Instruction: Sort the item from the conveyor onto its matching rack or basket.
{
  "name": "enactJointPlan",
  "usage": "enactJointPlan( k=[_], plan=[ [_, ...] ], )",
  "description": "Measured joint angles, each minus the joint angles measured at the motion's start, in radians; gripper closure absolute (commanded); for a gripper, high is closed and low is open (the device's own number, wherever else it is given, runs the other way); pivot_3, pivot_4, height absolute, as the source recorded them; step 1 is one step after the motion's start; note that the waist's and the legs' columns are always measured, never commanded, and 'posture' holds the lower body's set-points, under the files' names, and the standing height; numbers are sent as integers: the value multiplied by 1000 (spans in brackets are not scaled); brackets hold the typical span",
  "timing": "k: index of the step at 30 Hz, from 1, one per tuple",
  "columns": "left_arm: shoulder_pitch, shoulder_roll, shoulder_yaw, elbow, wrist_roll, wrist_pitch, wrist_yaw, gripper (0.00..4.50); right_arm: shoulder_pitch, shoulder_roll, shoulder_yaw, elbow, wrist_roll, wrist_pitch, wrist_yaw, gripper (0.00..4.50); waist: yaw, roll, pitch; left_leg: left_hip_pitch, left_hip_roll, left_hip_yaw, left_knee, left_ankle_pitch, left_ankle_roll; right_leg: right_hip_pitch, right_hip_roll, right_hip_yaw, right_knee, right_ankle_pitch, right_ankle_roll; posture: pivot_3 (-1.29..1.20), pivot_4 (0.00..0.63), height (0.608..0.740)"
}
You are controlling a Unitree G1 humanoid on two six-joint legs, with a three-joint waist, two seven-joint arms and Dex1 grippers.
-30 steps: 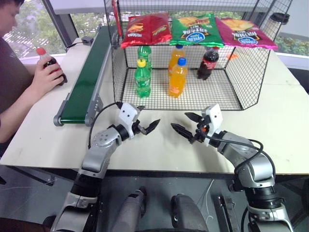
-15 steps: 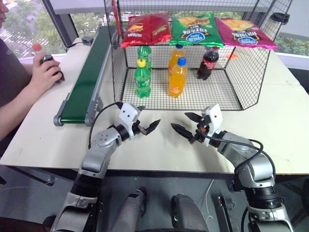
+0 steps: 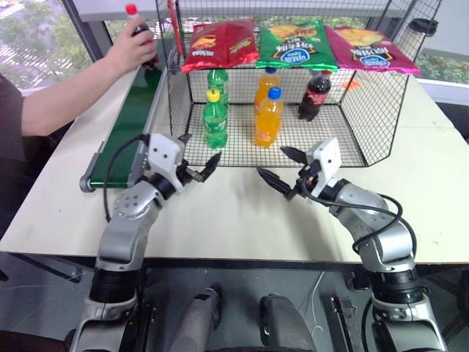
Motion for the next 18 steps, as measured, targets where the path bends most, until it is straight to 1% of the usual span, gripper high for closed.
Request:
enactJointPlan(
  k=[6,12,18],
  plan=[
    [59,1,15,-66,-7,59,46,0,-11,10,19,0,-5,-6,0,91,3,0,0,0,0,0,0,0,0,0,0,-1,0,0,0,0,150,738],
    [60,1,13,-75,-6,70,58,0,-27,9,38,1,-7,-15,28,91,2,0,0,0,0,-1,0,0,0,0,0,-1,0,0,0,0,150,738],
    [69,16,14,-164,-7,107,77,0,-27,-4,57,2,10,16,82,91,1,0,0,0,0,0,0,0,0,0,0,0,0,0,0,0,150,738]
  ],
)
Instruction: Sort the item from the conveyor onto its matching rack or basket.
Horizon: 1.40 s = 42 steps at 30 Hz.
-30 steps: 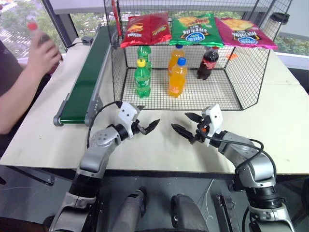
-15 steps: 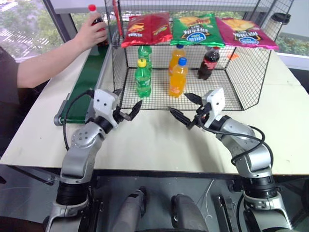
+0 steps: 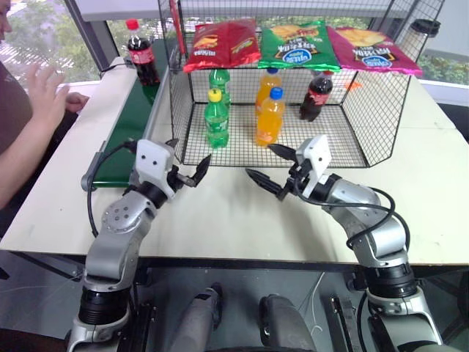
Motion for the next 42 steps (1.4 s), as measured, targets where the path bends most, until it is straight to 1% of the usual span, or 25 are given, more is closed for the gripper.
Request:
enactJointPlan(
  k=[2,5,8,13,16,23,35,42],
  plan=[
    [5,6,13,-31,-3,21,15,0,-1,-1,2,0,11,5,19,91,0,0,0,0,0,0,0,0,0,0,0,0,0,0,0,0,150,738],
    [12,16,65,-63,-22,59,38,0,-10,-9,4,0,15,7,46,91,-1,0,0,0,0,0,0,0,0,0,0,0,0,0,0,0,150,738],
    [37,34,159,-66,-33,80,68,0,-35,-12,4,1,31,18,69,91,-5,0,0,0,1,0,0,0,0,-1,1,0,0,0,0,0,150,738],
    [43,45,333,3,-48,86,138,0,-67,-12,4,3,43,28,93,91,2,0,0,0,1,-1,0,0,0,-3,1,0,-1,0,0,0,150,738],
    [43,45,393,61,-54,84,169,0,-67,-11,4,8,44,28,98,91,5,0,0,0,0,-1,0,0,0,-3,0,0,-2,0,0,0,150,738],
    [79,36,397,126,-58,55,172,0,-67,-10,9,15,43,28,99,91,1,0,0,0,0,0,0,0,0,-3,0,0,-2,0,0,0,150,738],
    [70,35,356,187,-63,16,172,0,-57,-9,9,14,43,28,77,91,1,0,0,0,0,0,0,0,0,-3,0,0,-2,0,0,0,150,738],
    [66,35,351,190,-63,10,175,0,-52,-10,9,8,43,28,67,91,0,0,0,0,0,0,0,0,0,-3,0,0,-2,0,0,0,150,738]
  ],
)
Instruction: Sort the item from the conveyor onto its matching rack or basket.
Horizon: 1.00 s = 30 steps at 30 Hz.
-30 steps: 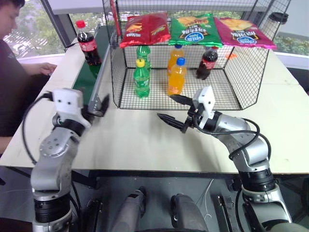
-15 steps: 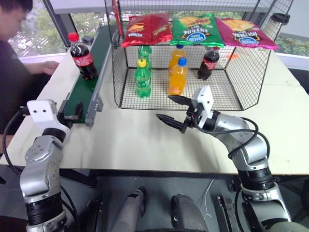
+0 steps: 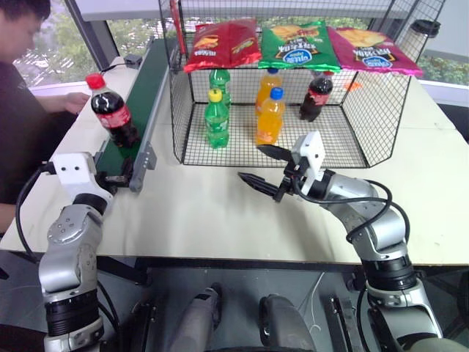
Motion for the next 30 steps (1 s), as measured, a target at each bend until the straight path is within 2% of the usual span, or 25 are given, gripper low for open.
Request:
enactJointPlan(
  k=[12,15,16,17,23,30],
  plan=[
    [4,11,-36,29,70,-35,33,0,16,-4,0,-13,0,20,-2,91,-1,0,0,0,0,0,0,0,0,0,0,0,0,0,0,0,150,738],
    [8,10,-30,41,55,-75,14,859,16,-5,0,-13,0,22,-4,0,0,0,0,0,0,0,0,0,0,0,0,0,0,0,0,0,150,738],
    [10,8,-19,40,31,-80,2,1301,16,-8,0,-14,0,23,-4,0,0,0,0,0,0,0,0,0,0,0,0,0,0,0,0,0,150,738],
    [11,6,-7,40,6,-77,-7,1467,17,-12,0,-14,0,24,-4,0,0,0,0,0,0,0,0,0,0,0,0,0,0,0,0,0,150,738],
    [-28,13,48,31,-118,-6,-8,1466,23,-20,-1,-34,4,43,-14,0,1,-1,1,-1,0,-1,0,0,0,-1,0,-1,0,0,0,0,150,738],
    [-157,132,54,27,-237,68,-86,1466,35,-28,-9,-52,19,67,-34,0,0,-2,1,-4,0,-1,0,0,0,-2,0,-1,0,0,0,0,150,738]
  ],
)
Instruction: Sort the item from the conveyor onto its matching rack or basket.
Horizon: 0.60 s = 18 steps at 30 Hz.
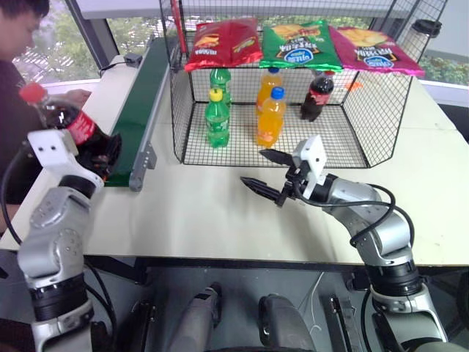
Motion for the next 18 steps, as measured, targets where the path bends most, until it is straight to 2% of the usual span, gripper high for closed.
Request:
enactJointPlan(
  k=[5,11,14,18],
  plan=[
    [-32,52,-117,-46,-55,52,-132,1466,-1,-3,-40,-38,45,41,-27,0,0,0,0,-1,0,1,0,0,0,1,0,0,0,0,0,0,150,738],
    [-61,54,-312,-47,-53,53,-288,1466,-22,-12,-105,-66,115,114,-65,0,-1,0,0,-1,0,1,0,0,0,1,0,1,0,0,0,0,150,738],
    [-88,51,-411,-25,-5,-1,-367,1466,-28,-16,-126,-83,148,147,-77,0,-1,0,0,-2,0,1,0,0,0,1,-1,1,0,0,0,0,150,738],
    [-138,5,-609,102,149,-162,-487,1466,-31,-35,-144,-113,192,192,-85,0,3,0,0,-2,0,1,0,0,0,1,-1,1,-1,0,0,0,150,738]
  ],
)
